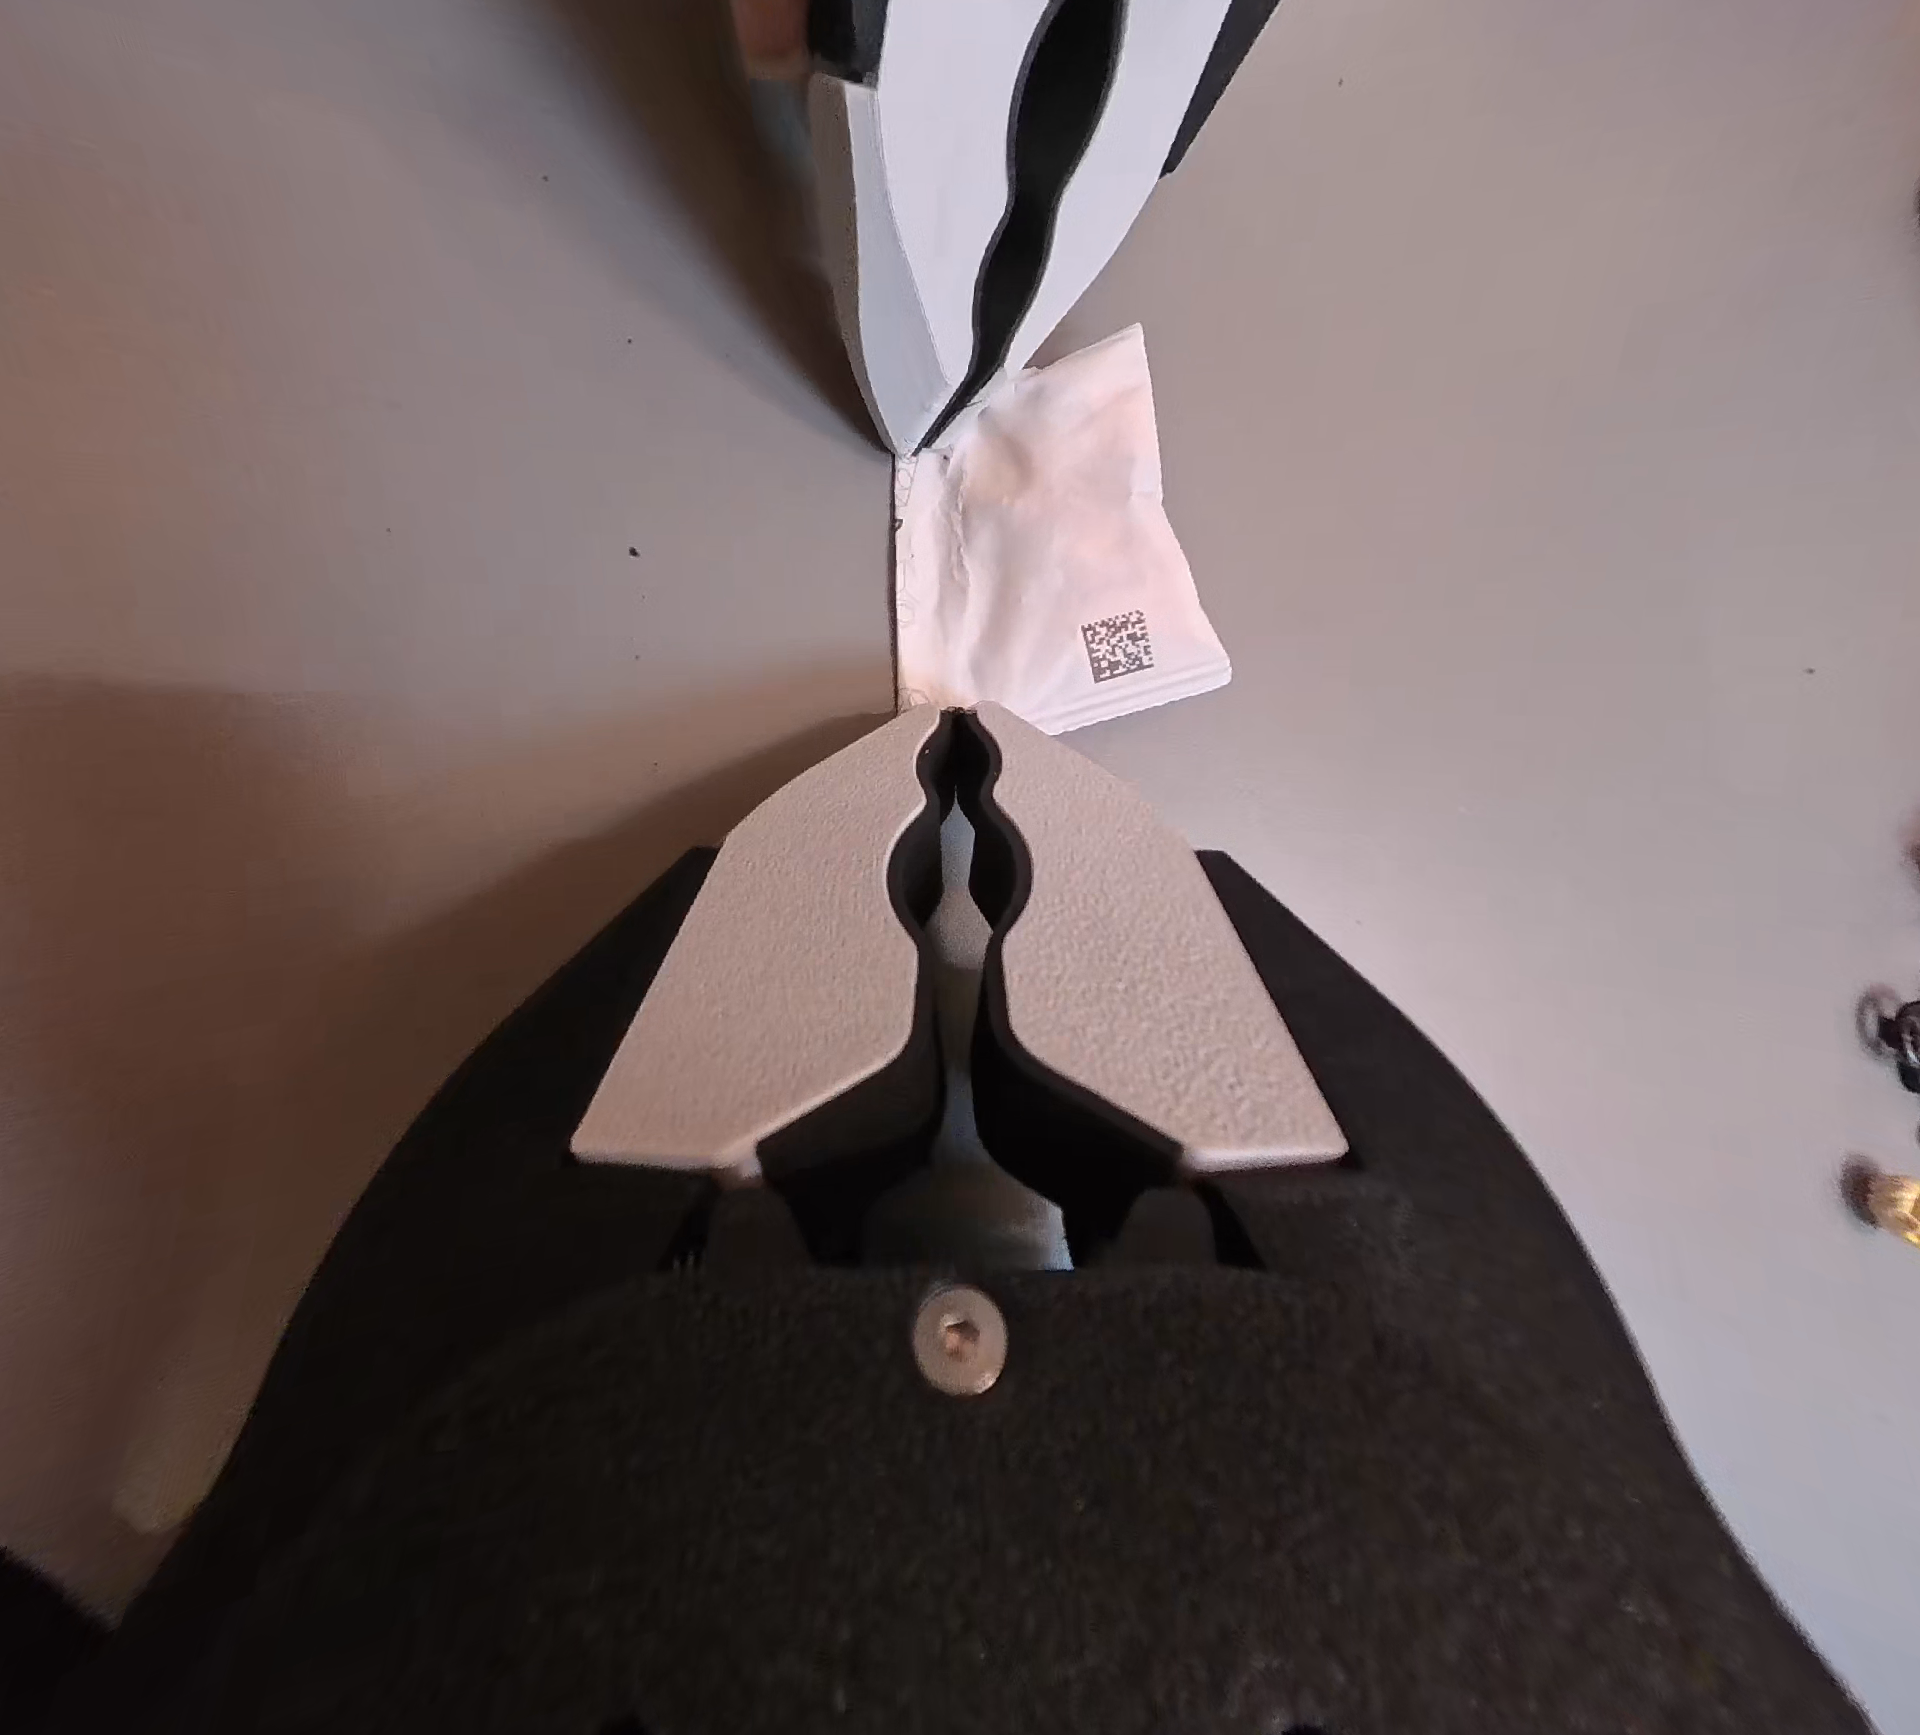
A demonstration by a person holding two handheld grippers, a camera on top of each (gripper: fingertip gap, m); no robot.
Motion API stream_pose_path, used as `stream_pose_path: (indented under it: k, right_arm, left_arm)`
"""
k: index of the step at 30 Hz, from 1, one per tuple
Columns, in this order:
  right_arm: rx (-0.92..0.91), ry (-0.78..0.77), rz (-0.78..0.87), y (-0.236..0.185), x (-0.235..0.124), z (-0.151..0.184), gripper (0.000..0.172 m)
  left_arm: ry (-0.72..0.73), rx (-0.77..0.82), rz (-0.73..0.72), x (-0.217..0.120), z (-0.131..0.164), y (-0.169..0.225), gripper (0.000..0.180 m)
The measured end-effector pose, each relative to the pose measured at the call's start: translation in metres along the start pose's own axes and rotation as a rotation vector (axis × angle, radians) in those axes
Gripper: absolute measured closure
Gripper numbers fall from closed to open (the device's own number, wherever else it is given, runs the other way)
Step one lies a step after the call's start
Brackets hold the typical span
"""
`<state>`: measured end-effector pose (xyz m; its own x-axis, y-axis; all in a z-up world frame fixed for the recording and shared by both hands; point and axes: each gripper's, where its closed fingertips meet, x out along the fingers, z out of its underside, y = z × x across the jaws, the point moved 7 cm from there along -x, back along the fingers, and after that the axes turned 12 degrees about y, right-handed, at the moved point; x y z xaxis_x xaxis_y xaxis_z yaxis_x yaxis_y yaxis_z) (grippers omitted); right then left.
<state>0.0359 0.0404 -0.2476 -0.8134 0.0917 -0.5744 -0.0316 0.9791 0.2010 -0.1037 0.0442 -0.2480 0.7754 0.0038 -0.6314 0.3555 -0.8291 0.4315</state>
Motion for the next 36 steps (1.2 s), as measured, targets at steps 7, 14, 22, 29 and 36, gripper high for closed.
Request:
stream_pose_path:
  k: [7,14,22,29,36]
  right_arm:
    - [-0.007,0.026,0.007,-0.001,0.0,0.001,0.172]
    - [0.011,0.023,0.02,-0.003,0.0,-0.002,0.172]
    - [-0.223,-0.01,0.109,-0.017,-0.013,-0.018,0.148]
    - [-0.407,-0.071,0.138,-0.021,0.0,-0.015,0.144]
    - [-0.653,-0.048,0.185,-0.024,0.016,-0.012,0.17]
  left_arm:
    - [0.008,-0.044,0.0,-0.002,0.002,0.0,0.18]
    - [0.018,-0.101,0.038,-0.004,0.003,-0.004,0.18]
    - [0.026,-0.179,0.131,-0.007,0.006,-0.008,0.18]
    - [0.007,-0.222,0.198,-0.007,0.005,-0.011,0.18]
    - [0.005,-0.258,0.304,-0.006,0.005,-0.013,0.18]
